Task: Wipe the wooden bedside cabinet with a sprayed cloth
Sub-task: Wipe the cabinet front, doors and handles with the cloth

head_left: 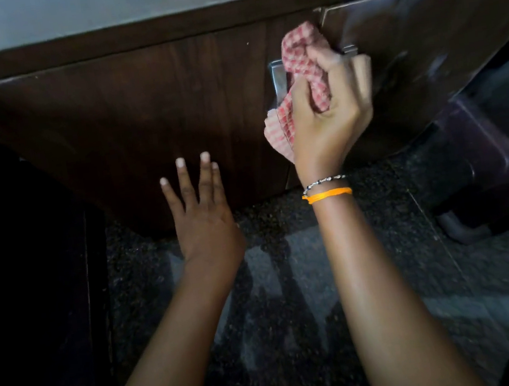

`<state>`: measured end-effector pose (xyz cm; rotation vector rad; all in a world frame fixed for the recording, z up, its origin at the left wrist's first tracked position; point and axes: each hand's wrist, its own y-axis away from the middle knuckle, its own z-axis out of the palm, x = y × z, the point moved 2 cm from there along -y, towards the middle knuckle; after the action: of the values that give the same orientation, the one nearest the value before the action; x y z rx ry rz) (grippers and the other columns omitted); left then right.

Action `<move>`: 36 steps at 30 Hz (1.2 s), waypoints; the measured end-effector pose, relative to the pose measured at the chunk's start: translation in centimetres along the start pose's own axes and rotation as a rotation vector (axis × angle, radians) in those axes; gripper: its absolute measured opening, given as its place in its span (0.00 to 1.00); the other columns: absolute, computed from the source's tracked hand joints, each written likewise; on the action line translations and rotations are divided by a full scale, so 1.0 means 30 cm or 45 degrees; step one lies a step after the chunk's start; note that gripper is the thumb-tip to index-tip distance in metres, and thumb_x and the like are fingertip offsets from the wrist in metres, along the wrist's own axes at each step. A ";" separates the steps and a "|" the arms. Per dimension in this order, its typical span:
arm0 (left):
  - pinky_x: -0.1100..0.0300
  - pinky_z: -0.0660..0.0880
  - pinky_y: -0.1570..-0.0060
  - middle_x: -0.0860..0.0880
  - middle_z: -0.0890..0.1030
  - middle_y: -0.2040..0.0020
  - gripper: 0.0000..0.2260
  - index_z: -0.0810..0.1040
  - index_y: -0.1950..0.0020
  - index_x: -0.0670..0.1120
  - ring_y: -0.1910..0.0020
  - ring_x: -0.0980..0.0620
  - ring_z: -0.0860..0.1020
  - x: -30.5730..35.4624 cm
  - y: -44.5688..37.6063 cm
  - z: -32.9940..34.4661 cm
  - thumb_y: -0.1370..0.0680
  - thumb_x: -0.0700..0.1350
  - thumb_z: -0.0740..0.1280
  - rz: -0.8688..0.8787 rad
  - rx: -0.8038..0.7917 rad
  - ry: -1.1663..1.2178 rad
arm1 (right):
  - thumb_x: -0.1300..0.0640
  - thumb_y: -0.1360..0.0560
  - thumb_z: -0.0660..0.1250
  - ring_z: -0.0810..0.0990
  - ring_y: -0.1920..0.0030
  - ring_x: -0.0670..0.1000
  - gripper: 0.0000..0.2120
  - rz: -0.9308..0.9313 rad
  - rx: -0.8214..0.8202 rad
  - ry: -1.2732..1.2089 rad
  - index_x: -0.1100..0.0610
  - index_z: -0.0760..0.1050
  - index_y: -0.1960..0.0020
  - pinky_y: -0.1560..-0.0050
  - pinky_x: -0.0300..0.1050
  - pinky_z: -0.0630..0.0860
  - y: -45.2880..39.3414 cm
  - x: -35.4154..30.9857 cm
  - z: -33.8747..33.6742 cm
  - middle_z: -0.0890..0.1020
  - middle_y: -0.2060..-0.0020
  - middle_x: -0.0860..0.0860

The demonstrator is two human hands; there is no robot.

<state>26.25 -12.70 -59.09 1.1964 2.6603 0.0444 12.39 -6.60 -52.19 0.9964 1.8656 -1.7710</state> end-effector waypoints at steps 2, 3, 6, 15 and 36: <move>0.37 0.35 0.33 0.44 0.33 0.25 0.40 0.35 0.26 0.41 0.28 0.37 0.34 0.008 0.007 -0.012 0.24 0.55 0.59 -0.008 0.005 0.004 | 0.69 0.32 0.67 0.74 0.54 0.51 0.08 0.030 -0.083 0.037 0.60 0.80 0.56 0.53 0.33 0.70 0.062 0.036 0.000 0.78 0.61 0.62; 0.36 0.35 0.33 0.44 0.34 0.25 0.40 0.35 0.26 0.41 0.27 0.38 0.34 0.012 0.010 -0.015 0.24 0.55 0.59 -0.018 0.009 0.034 | 0.67 0.31 0.67 0.75 0.57 0.53 0.07 0.055 -0.178 0.086 0.58 0.79 0.57 0.56 0.39 0.72 0.107 0.076 0.000 0.77 0.62 0.61; 0.36 0.34 0.34 0.43 0.38 0.24 0.40 0.36 0.25 0.41 0.26 0.39 0.37 0.031 0.032 -0.055 0.24 0.53 0.60 -0.052 0.045 0.143 | 0.64 0.34 0.63 0.78 0.59 0.55 0.12 0.136 -0.688 0.240 0.56 0.81 0.53 0.59 0.49 0.77 0.209 0.199 -0.021 0.77 0.58 0.55; 0.48 0.61 0.47 0.45 0.74 0.50 0.42 0.52 0.24 0.51 0.52 0.42 0.71 0.139 0.025 -0.216 0.34 0.43 0.69 0.022 0.604 0.223 | 0.73 0.33 0.65 0.75 0.52 0.51 0.12 0.003 -0.018 -0.012 0.66 0.78 0.51 0.49 0.32 0.69 -0.047 -0.001 -0.130 0.77 0.54 0.62; 0.49 0.66 0.49 0.45 0.65 0.41 0.41 0.46 0.24 0.54 0.45 0.43 0.63 0.152 0.016 -0.287 0.29 0.49 0.68 -0.025 0.505 0.021 | 0.76 0.38 0.58 0.75 0.56 0.45 0.17 0.095 0.070 -0.214 0.62 0.78 0.57 0.53 0.33 0.73 -0.229 0.045 -0.118 0.74 0.57 0.57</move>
<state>21.84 -8.44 -51.52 1.2783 2.7762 -0.5001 7.29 -2.55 -47.83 0.8940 1.6656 -1.8109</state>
